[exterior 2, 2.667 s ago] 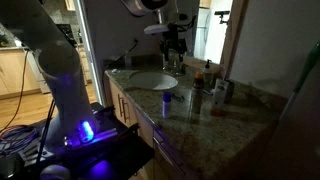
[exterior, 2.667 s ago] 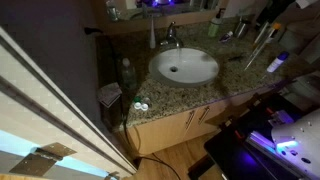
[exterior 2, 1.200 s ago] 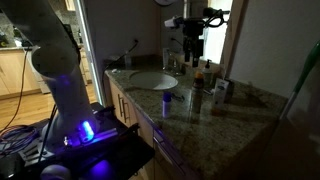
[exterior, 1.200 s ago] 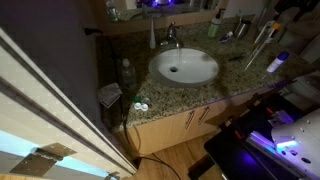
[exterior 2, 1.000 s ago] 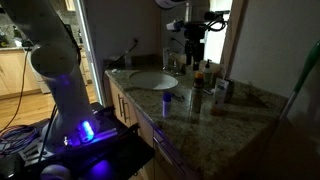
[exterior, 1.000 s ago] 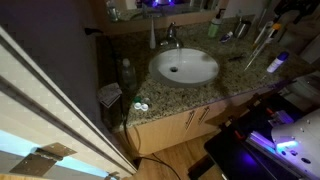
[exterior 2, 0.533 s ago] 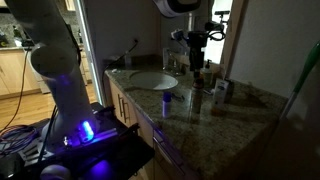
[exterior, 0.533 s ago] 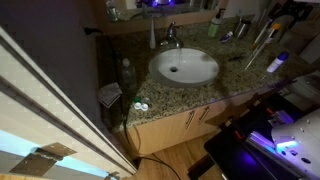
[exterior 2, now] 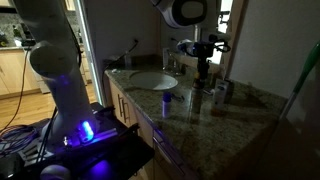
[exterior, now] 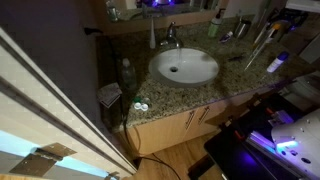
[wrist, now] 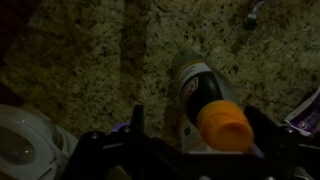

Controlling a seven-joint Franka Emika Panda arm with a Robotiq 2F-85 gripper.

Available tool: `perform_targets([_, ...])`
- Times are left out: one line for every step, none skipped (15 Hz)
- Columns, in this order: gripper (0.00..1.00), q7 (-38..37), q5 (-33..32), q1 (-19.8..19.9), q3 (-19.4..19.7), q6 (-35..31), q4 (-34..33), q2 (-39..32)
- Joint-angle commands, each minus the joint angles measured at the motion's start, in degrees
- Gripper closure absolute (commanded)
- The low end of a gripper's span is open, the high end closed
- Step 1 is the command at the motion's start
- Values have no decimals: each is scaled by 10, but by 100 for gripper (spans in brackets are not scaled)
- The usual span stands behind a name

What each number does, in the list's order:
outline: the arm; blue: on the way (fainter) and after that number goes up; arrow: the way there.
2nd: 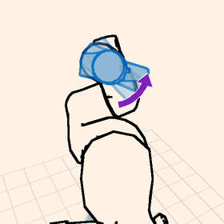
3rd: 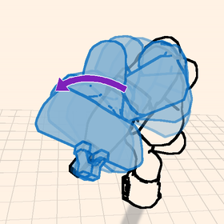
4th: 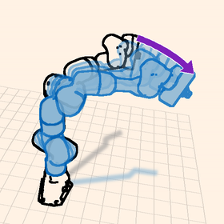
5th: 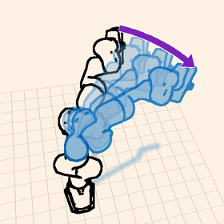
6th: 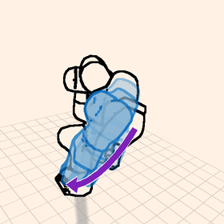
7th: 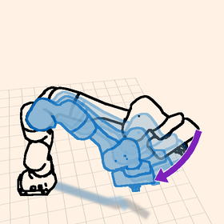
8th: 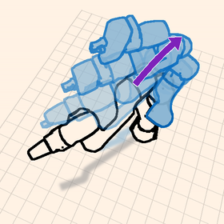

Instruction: Move the silver bottle to the left side of the counter

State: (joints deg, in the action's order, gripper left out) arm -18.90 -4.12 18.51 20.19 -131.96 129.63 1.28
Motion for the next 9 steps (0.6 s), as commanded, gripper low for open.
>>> perform_targets([0, -5, -3, 4, -4, -1, -2, -9])
perform_targets([0, -8, -4, 4, -4, -2, -1, -14])
perform_targets([0, 1, 9, 3, -4, -1, -1, -18])
perform_targets([0, 2, 19, 3, -4, 1, -2, -20])
perform_targets([0, -5, 22, 4, -3, 0, -4, -23])
perform_targets([0, 0, 9, 3, -4, 2, -1, -10])
perform_targets([0, -1, 12, 3, -3, 2, -1, -12])
perform_targets([0, -2, 12, 3, -3, 2, -1, -15])
perform_targets([0, -3, 12, 3, -3, 2, -1, -16])
